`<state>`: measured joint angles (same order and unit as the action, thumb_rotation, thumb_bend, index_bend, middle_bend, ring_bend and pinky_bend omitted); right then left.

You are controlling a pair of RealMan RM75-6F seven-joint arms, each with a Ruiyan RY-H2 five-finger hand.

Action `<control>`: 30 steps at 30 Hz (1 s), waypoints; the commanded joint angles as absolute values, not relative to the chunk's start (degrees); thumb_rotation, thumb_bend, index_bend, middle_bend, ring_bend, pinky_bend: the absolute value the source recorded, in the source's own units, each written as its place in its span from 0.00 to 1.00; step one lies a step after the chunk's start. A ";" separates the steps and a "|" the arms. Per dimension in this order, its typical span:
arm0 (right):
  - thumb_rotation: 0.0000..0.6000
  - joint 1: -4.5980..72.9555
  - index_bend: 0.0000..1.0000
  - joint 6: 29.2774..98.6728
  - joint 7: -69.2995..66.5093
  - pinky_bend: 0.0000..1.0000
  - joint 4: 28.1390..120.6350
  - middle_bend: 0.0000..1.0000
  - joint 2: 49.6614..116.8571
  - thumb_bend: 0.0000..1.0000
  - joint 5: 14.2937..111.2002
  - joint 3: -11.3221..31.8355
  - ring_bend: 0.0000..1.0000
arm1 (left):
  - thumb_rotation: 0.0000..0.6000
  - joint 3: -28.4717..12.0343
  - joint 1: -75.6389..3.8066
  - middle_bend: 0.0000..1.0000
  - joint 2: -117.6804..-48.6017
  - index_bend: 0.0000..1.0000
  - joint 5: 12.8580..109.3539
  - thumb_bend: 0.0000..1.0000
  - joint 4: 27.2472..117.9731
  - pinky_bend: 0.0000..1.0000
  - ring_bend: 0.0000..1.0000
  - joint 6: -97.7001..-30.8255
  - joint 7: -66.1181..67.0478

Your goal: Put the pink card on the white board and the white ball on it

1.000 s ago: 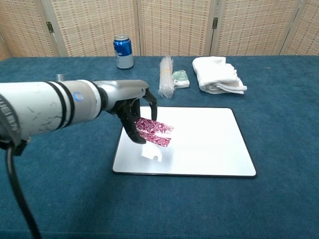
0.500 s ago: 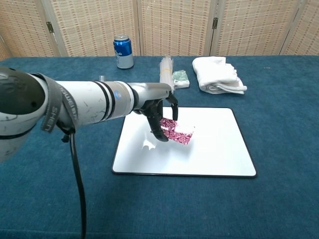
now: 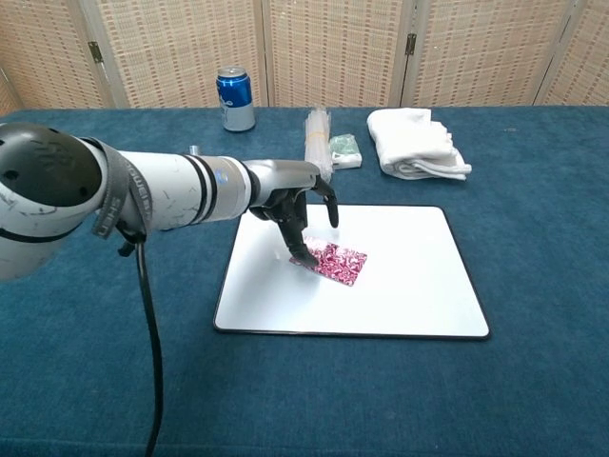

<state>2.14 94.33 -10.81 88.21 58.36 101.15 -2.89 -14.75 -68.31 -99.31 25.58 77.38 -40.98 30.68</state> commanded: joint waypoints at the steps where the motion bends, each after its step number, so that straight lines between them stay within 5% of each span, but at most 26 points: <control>1: 1.00 2.21 0.00 94.12 -10.27 0.00 88.41 0.00 58.45 0.16 101.10 -2.82 0.00 | 1.00 -14.31 -67.86 1.00 -98.90 0.31 26.81 0.25 77.24 1.00 1.00 -40.65 29.16; 15: 1.00 1.63 0.00 95.24 -6.99 0.00 88.80 0.00 59.12 0.17 105.53 -4.48 0.00 | 1.00 -8.18 -58.04 1.00 -88.19 0.43 36.11 0.27 92.50 1.00 1.00 -53.01 26.05; 30: 1.00 2.15 0.00 92.71 -3.38 0.00 90.06 0.00 60.12 0.17 103.91 -3.97 0.00 | 1.00 -8.64 -56.65 1.00 -87.36 0.43 37.56 0.32 79.03 1.00 1.00 -43.18 19.20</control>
